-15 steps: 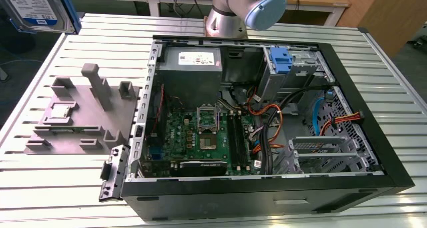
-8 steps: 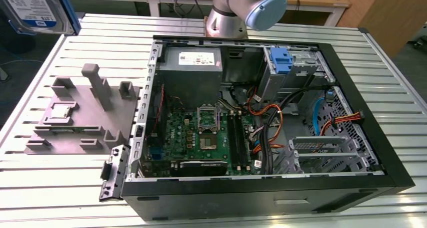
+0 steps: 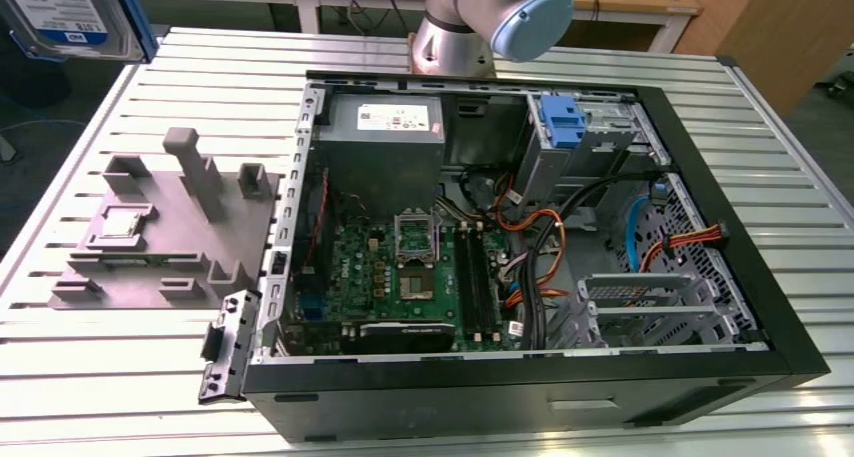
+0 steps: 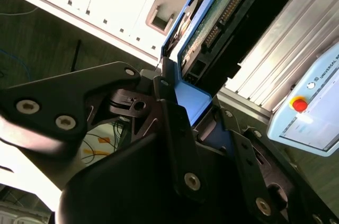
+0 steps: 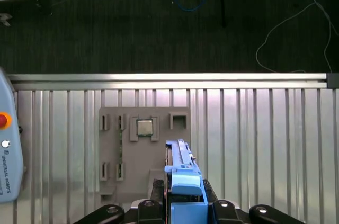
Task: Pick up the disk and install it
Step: 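Pick up the disk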
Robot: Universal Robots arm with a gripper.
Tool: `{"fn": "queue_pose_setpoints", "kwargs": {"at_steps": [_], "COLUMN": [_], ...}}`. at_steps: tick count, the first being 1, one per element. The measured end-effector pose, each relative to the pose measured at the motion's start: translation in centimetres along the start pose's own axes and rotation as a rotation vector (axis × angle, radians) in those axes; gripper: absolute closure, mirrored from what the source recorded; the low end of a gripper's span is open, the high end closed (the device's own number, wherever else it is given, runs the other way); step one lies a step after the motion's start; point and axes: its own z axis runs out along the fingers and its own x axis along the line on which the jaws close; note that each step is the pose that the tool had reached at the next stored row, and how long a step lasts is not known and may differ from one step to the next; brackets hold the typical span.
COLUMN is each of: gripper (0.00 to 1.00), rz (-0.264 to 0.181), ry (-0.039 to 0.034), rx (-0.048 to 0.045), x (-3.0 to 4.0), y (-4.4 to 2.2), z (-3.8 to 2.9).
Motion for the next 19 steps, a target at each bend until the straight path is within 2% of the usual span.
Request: {"fn": "queue_pose_setpoints", "kwargs": {"at_steps": [3,12,19], "gripper": [0.64,0.64,0.64], "rz": [0.0,0.0,0.0], "ry": [0.0001,-0.0001,0.0], "rx": [-0.0001,0.0001,-0.0001], "x": [-0.02,-0.02,-0.05], "y": [0.01,-0.02,-1.52], "z": [-0.48,-0.53,-0.55]}}
